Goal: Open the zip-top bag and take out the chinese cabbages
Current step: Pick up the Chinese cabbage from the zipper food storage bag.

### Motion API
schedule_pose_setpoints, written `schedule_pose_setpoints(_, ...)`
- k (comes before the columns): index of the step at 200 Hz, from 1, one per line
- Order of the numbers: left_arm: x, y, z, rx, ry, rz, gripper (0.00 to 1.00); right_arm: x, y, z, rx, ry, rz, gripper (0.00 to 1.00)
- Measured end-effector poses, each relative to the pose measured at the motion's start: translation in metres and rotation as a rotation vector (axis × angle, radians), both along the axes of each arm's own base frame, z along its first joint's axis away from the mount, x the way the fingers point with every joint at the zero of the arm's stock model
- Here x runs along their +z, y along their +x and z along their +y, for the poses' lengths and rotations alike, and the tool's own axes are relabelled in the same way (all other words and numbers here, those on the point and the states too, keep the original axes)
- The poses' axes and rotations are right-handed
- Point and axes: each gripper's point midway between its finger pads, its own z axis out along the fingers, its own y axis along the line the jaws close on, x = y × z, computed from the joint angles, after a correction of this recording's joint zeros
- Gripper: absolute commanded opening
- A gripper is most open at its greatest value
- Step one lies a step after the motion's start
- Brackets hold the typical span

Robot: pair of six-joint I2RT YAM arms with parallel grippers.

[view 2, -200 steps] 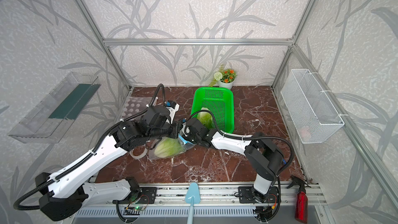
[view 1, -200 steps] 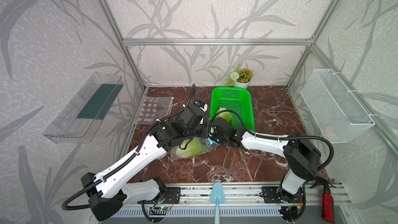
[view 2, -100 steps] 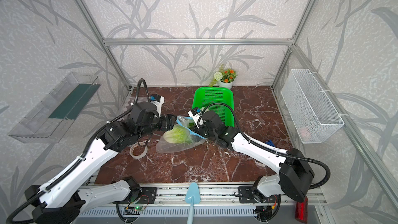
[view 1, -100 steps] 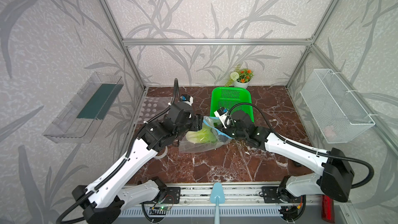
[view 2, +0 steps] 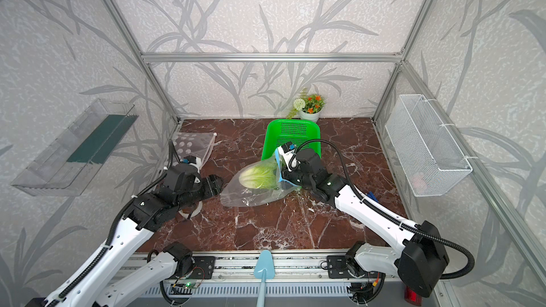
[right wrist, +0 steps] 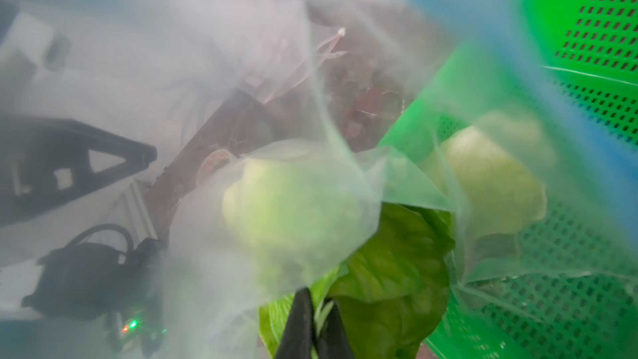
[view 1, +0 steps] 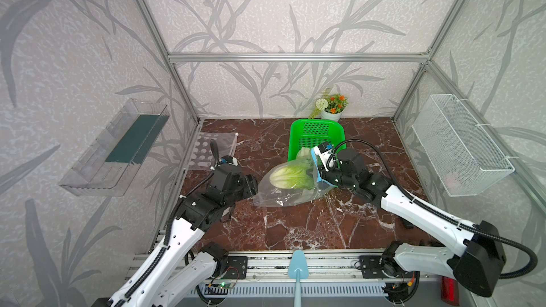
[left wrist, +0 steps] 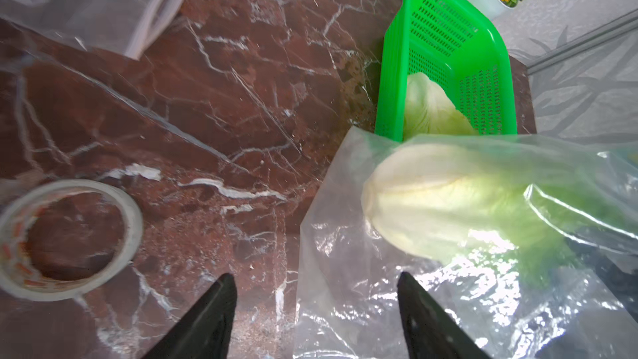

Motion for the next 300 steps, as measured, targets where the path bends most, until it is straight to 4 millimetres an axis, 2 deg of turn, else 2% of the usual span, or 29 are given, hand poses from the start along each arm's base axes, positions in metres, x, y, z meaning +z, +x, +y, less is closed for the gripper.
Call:
schedule_pose_setpoints(32,-0.026,-0.014,-0.014,-0.031,-0.138,0.033,0.78,-0.007,0.002,-0.005,-0.02,-0.002,0.019,0.0)
schedule_pose_setpoints(66,-0.051,-0.014,-0.026,-0.028,-0.249,0.045,0.78,-0.009,0.005,-0.008,-0.031,0.0,0.024,0.0)
schedule_pose_setpoints(89,-0.06,-0.009,-0.033,-0.024,-0.283,0.064,0.7,-0.008,0.005,-0.008,-0.034,0.002,0.024,0.0)
schedule_pose_setpoints(126,-0.05,0.003,-0.043,-0.044,-0.318,0.028,0.35,-0.01,0.005,-0.008,-0.04,0.011,0.033,0.0)
schedule_pose_setpoints(155,-0.046,0.008,-0.049,-0.044,-0.361,0.026,0.0,-0.012,0.005,-0.008,-0.045,0.014,0.04,0.0)
schedule_pose_setpoints(173,-0.044,0.008,-0.048,-0.047,-0.355,0.016,0.0,-0.011,0.006,-0.008,-0.046,0.017,0.037,0.0)
schedule_pose_setpoints(194,-0.039,0.007,-0.038,-0.007,-0.321,0.005,0.0,-0.01,0.006,-0.008,-0.041,0.024,0.043,0.0)
schedule_pose_setpoints(214,-0.018,0.009,-0.022,0.054,-0.281,-0.043,0.0,-0.006,0.007,-0.012,-0.044,0.045,0.053,0.0)
schedule_pose_setpoints(238,0.004,0.011,-0.004,0.13,-0.244,-0.105,0.0,0.01,0.011,-0.026,-0.065,0.087,0.038,0.0)
schedule_pose_setpoints(273,0.002,0.009,0.021,0.223,-0.151,-0.111,0.0,0.039,0.009,-0.044,-0.088,0.141,-0.013,0.0)
schedule_pose_setpoints(300,-0.003,0.006,0.036,0.274,-0.092,-0.112,0.0,0.045,0.009,-0.056,-0.109,0.149,-0.019,0.0)
